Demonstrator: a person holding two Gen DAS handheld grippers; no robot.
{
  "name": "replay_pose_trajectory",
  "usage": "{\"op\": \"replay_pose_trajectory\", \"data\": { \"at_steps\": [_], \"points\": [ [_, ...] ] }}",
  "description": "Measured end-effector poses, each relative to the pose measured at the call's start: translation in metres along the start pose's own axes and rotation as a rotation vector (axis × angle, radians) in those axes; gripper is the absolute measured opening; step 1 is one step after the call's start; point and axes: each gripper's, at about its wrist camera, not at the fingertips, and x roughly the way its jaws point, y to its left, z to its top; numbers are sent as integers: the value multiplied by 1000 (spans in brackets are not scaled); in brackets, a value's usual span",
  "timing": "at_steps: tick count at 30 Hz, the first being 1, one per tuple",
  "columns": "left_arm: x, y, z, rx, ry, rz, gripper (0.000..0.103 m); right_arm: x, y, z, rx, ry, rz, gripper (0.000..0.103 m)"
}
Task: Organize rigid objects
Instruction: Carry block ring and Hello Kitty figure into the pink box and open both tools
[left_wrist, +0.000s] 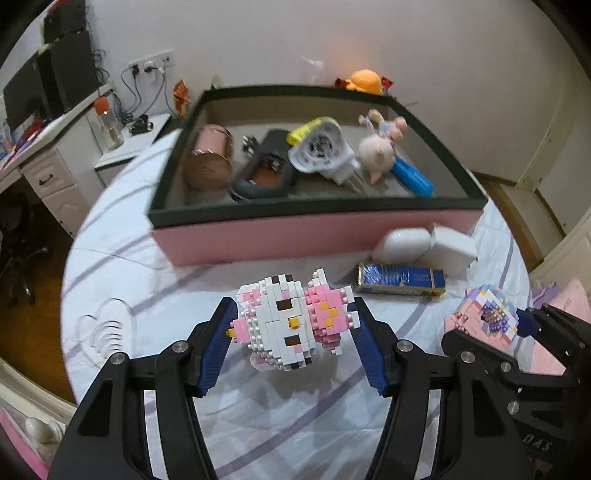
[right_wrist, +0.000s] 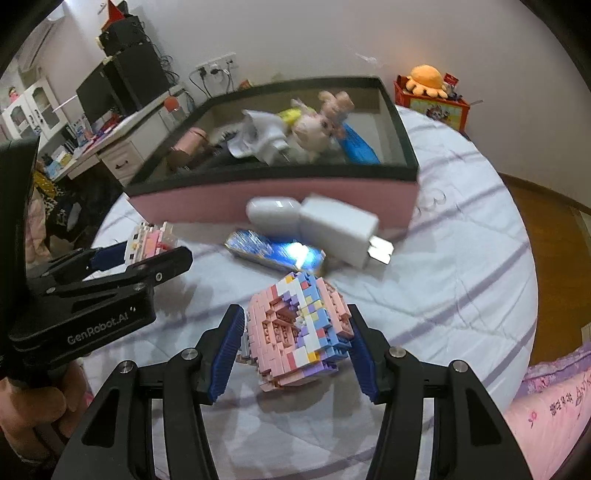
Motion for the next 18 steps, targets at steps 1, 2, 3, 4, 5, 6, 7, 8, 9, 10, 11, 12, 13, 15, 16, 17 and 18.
{"op": "replay_pose_trajectory", "data": {
  "at_steps": [1, 2, 3, 4, 5, 6, 7, 8, 9, 10, 11, 12, 13, 15, 16, 17, 18],
  "points": [
    [-2, 5, 2, -2, -7, 0, 63, -2, 2, 4, -6, -6, 3, 56],
    [-8, 8, 6, -5, -21, -1, 63, -5, 5, 10, -14, -18, 9, 56],
    [-13, 13, 9, -7, -32, 0, 63, -7, 7, 14, -17, -25, 12, 56],
    [-17, 15, 13, -6, -45, 4, 63, -11, 9, 23, -26, -39, 16, 56],
    [-20, 15, 16, -6, -58, 4, 63, -13, 11, 31, -34, -51, 17, 56],
    [-23, 18, 21, -5, -68, 4, 63, -15, 13, 37, -41, -60, 18, 56],
    [-25, 21, 26, -4, -82, 7, 63, -17, 15, 46, -52, -75, 19, 56],
    [-27, 24, 33, -4, -95, 10, 63, -21, 18, 59, -64, -93, 22, 56],
    [-27, 25, 41, -5, -105, 11, 63, -22, 19, 68, -73, -107, 19, 56],
    [-28, 27, 48, -5, -115, 11, 63, -23, 21, 77, -82, -120, 12, 56],
    [-28, 29, 56, -4, -126, 13, 63, -23, 22, 91, -92, -137, 3, 56],
    [-28, 31, 61, -2, -134, 15, 63, -22, 22, 100, -96, -145, 1, 56],
    [-27, 33, 69, 0, -140, 15, 63, -20, 21, 113, -98, -153, -2, 56],
    [-19, 37, 87, 1, -145, 12, 63, -18, 21, 129, -101, -161, -4, 56],
    [-18, 37, 93, 1, -146, 10, 63, -14, 20, 138, -102, -164, -8, 56],
    [-13, 38, 103, 4, -144, 2, 63, -11, 19, 146, -103, -165, -9, 56],
    [-9, 37, 109, 6, -142, 1, 63, -6, 18, 154, -101, -163, -9, 56]
  ]
}}
